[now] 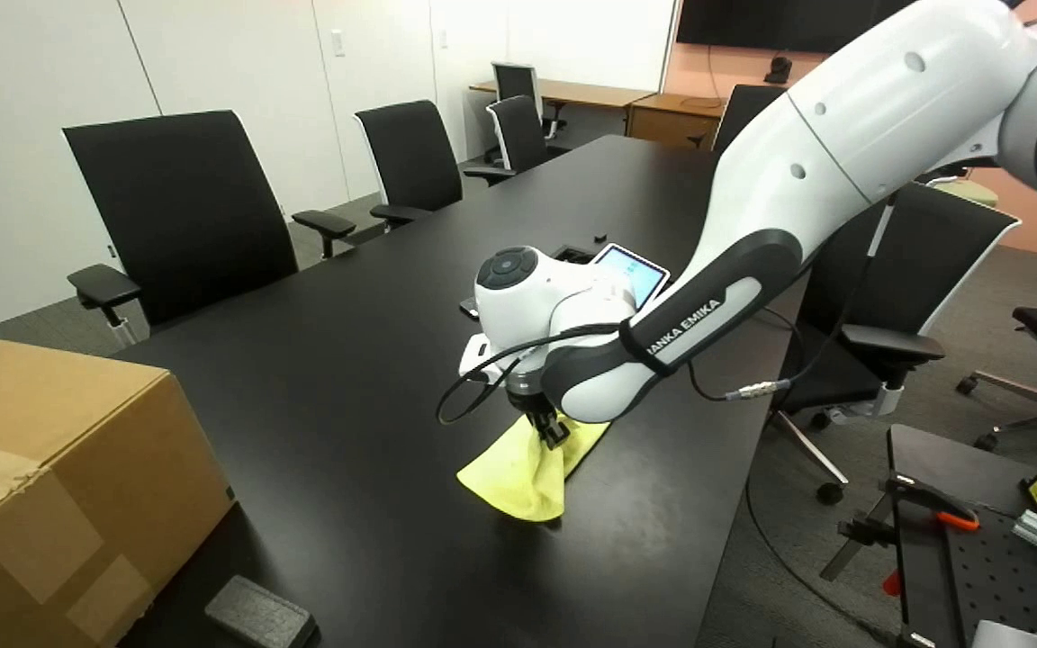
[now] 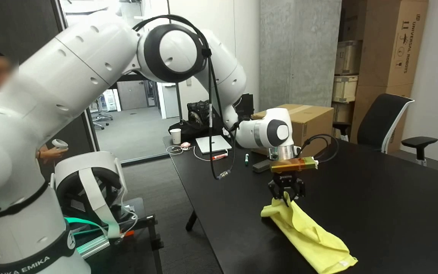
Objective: Fold the towel in half
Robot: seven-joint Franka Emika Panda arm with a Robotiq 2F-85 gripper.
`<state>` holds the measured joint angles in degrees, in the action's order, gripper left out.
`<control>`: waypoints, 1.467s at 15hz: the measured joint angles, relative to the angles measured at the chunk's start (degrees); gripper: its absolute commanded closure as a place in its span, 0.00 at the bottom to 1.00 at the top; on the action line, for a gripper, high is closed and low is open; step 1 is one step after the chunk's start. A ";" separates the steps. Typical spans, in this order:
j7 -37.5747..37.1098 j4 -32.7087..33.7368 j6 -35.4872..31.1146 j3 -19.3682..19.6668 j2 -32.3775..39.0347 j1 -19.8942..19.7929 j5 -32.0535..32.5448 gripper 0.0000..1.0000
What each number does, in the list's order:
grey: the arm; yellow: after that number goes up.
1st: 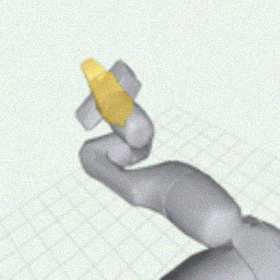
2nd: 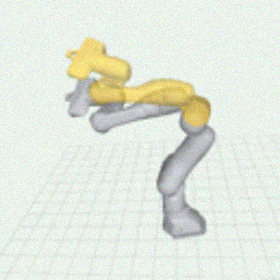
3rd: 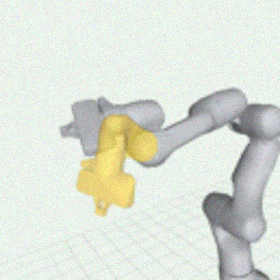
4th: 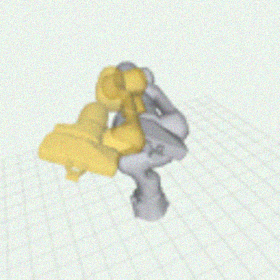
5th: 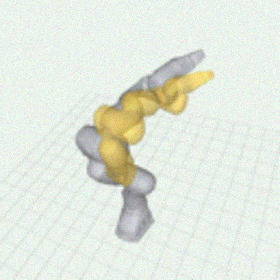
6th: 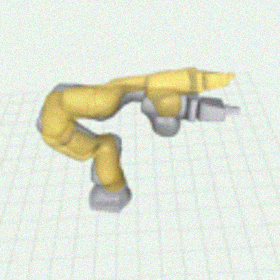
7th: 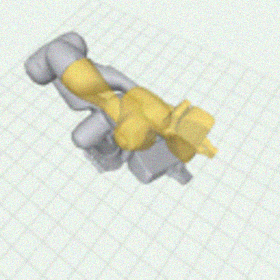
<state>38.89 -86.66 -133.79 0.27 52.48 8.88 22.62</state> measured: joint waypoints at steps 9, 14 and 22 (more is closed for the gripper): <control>-17.68 19.04 8.53 1.27 11.57 2.11 0.00 0.56; -22.75 25.78 10.23 2.71 14.21 2.68 0.00 0.18; -28.76 29.60 12.10 4.48 13.64 2.12 -0.10 0.00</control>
<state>10.12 -57.06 -121.69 4.75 66.12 11.00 22.52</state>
